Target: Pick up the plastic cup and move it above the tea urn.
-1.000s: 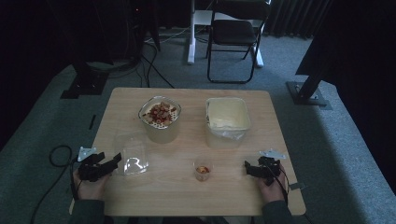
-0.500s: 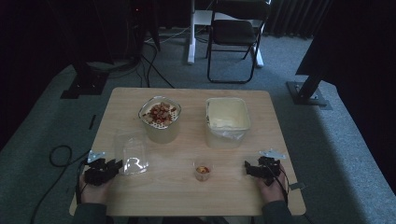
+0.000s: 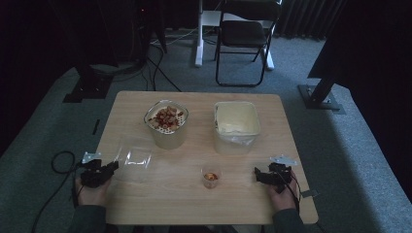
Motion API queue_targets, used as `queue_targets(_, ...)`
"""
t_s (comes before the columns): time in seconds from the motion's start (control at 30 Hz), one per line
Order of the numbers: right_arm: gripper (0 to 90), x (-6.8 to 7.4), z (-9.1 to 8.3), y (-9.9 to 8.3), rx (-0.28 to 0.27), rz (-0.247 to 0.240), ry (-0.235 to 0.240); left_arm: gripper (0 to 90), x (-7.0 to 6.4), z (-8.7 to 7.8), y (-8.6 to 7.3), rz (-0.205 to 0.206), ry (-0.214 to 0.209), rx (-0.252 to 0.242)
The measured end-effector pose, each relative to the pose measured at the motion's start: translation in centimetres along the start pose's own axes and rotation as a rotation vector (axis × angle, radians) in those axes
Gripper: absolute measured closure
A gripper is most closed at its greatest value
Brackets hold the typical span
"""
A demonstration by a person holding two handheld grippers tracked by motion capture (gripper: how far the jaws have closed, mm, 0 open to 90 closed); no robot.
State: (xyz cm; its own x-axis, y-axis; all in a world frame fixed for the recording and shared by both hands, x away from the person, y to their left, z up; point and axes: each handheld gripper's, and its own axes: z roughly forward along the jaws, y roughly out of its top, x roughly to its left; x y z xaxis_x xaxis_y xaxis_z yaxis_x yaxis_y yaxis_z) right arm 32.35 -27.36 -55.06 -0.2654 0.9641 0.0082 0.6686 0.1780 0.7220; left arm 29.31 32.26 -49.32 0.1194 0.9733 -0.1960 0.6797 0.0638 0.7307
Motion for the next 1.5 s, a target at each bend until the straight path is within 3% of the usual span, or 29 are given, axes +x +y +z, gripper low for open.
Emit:
queue_targets(0.07, 11.8, 0.0, 0.0, 0.0, 0.0, 0.001, 0.0, 86.1, 0.0, 0.0, 0.0, 0.0, 0.0, 0.0)
queue_targets(0.1, 11.8, 0.0, 0.0, 0.0, 0.0, 0.0, 0.0, 86.1, 0.4, -0.1, 0.8, -0.004, 0.017, -0.029)
queue_targets(0.33, 11.9, 0.0, 0.0, 0.0, 0.0, 0.0, 0.0, 86.2, 0.7, -0.3, 2.4, -0.009, 0.039, -0.082)
queue_targets(0.53, 11.9, 0.0, 0.0, 0.0, 0.0, 0.0, 0.0, 86.2, 0.6, -1.0, 4.8, 0.008, 0.062, -0.139)
queue_targets(0.57, 11.9, 0.0, 0.0, 0.0, 0.0, 0.0, 0.0, 86.3, 0.5, -1.2, 5.8, 0.018, 0.079, -0.157)
queue_targets(0.83, 11.8, 0.0, 0.0, 0.0, 0.0, 0.0, 0.0, 86.4, 0.8, -2.1, 9.0, 0.019, 0.094, -0.222)
queue_targets(1.2, 11.9, 0.0, 0.0, 0.0, 0.001, 0.001, 0.0, 86.3, -0.4, -2.7, 12.5, 0.053, 0.055, -0.272)
queue_targets(1.43, 11.9, 0.0, 0.0, 0.0, 0.0, 0.001, 0.0, 86.3, -1.9, -1.8, 14.4, 0.087, -0.008, -0.288)
queue_targets(1.5, 11.9, 0.0, 0.0, 0.0, -0.001, -0.003, -0.001, 86.3, -2.3, -1.6, 14.8, 0.102, -0.045, -0.292)
